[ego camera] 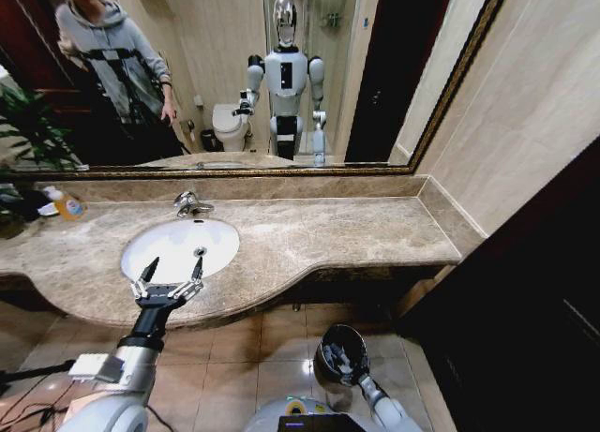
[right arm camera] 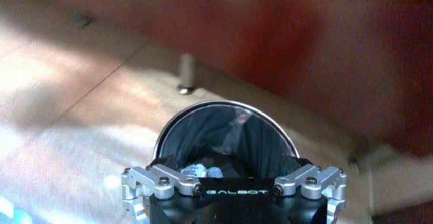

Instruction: Pick up the trash from the sink and place it in the trash bin.

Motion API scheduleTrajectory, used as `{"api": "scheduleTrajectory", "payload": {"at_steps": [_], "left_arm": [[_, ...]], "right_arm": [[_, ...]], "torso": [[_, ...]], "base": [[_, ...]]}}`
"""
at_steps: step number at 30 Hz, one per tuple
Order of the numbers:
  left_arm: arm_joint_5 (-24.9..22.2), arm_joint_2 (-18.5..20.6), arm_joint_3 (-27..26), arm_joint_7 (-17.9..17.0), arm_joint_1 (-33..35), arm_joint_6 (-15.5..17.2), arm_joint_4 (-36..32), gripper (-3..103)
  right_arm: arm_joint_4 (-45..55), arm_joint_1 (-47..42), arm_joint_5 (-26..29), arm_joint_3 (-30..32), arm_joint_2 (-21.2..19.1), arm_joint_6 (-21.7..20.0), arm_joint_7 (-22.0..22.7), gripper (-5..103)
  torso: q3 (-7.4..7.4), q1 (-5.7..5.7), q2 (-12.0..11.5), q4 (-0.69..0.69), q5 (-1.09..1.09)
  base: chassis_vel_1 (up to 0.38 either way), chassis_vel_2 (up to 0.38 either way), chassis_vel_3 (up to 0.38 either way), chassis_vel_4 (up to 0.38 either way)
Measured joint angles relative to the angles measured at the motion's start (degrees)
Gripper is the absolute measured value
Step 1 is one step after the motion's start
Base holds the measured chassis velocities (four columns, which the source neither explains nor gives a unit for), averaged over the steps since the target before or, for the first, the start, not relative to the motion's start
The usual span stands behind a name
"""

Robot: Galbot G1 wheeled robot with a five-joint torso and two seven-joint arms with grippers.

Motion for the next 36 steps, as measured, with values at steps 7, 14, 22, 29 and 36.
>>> {"api": "scheduleTrajectory", "payload": {"at_steps": [7, 14, 22, 29, 36], "left_arm": [[0.0, 0.0, 0.0, 0.0, 0.0, 0.0, 0.0, 100], [0.0, 0.0, 0.0, 0.0, 0.0, 0.0, 0.0, 100], [0.0, 0.0, 0.0, 0.0, 0.0, 0.0, 0.0, 100], [0.0, 0.0, 0.0, 0.0, 0.0, 0.0, 0.0, 100], [0.0, 0.0, 0.0, 0.0, 0.0, 0.0, 0.0, 100]], "right_arm": [[30.5, -12.2, 12.4, 7.4, -1.6, -10.3, 2.7, 100], [56.3, -21.6, 17.5, 14.1, 0.5, -13.6, 2.7, 100], [75.2, -29.3, 15.9, 15.6, 5.9, -12.4, 3.1, 100], [84.3, -30.5, 13.7, 12.8, 7.3, -10.5, 3.3, 100], [86.1, -27.0, 11.1, 9.9, 7.7, -10.7, 3.3, 100]], "torso": [[0.00, 0.00, 0.0, -0.02, -0.01], [0.00, 0.00, 0.0, -0.01, -0.03], [0.00, 0.00, 0.0, -0.01, -0.02], [0.00, -0.01, 0.0, -0.01, -0.03], [0.00, 0.00, 0.0, -0.01, -0.02]], "base": [[0.000, 0.000, 0.000, 0.000], [0.000, 0.000, 0.000, 0.000], [0.000, 0.000, 0.000, 0.000], [0.000, 0.000, 0.000, 0.000], [0.000, 0.000, 0.000, 0.000]]}}
